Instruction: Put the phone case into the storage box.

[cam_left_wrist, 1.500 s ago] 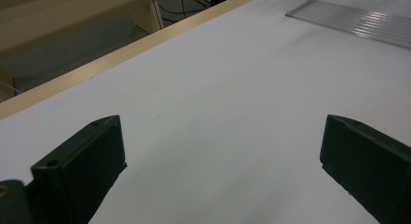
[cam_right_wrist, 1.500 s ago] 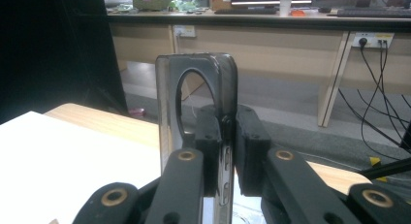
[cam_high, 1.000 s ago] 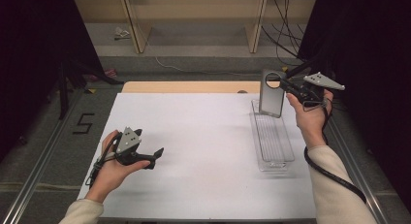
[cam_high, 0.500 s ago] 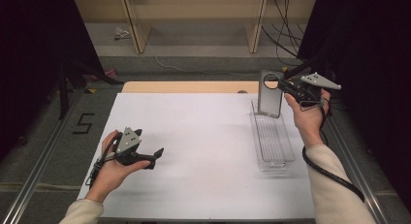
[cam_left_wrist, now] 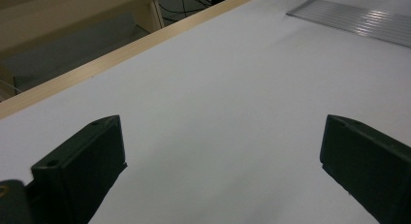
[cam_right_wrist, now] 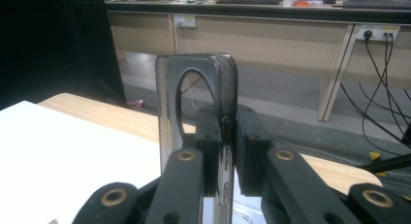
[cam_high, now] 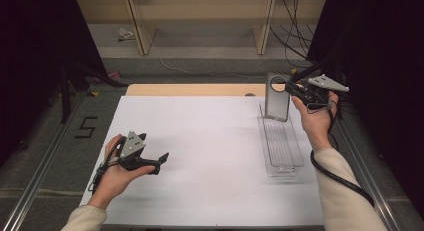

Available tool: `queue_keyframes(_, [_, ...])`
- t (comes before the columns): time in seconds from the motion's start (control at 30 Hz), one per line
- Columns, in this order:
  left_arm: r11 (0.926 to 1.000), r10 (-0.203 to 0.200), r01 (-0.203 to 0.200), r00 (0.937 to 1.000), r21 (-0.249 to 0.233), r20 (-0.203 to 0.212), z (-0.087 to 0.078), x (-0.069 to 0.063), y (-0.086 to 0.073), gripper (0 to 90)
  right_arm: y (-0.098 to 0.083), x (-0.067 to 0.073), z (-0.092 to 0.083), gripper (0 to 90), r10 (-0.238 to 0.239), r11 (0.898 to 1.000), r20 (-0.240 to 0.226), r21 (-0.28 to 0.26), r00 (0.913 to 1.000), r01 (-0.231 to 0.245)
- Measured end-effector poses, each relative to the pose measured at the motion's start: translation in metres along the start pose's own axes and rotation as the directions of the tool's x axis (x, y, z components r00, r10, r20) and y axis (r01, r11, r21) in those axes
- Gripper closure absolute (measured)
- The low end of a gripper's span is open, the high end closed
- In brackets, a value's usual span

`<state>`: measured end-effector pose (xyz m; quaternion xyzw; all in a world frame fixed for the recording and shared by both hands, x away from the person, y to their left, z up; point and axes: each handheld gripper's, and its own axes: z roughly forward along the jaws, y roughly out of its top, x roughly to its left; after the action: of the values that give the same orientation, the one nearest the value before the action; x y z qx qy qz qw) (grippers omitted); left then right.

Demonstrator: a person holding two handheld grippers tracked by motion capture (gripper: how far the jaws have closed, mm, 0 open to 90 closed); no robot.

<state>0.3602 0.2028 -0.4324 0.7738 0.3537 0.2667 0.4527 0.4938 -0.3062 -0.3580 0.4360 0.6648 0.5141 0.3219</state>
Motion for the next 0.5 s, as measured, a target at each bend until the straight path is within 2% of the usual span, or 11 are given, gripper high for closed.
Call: queue_keyframes(0.5, [1.0, 0.0, 0.0, 1.0, -0.001, -0.003, -0.0002, 0.0004, -0.0002, 2.0, -0.0018, -0.0017, 0.0045, 82.3, 0.0, 1.0, 0.004, 0.009, 1.0, 0.0])
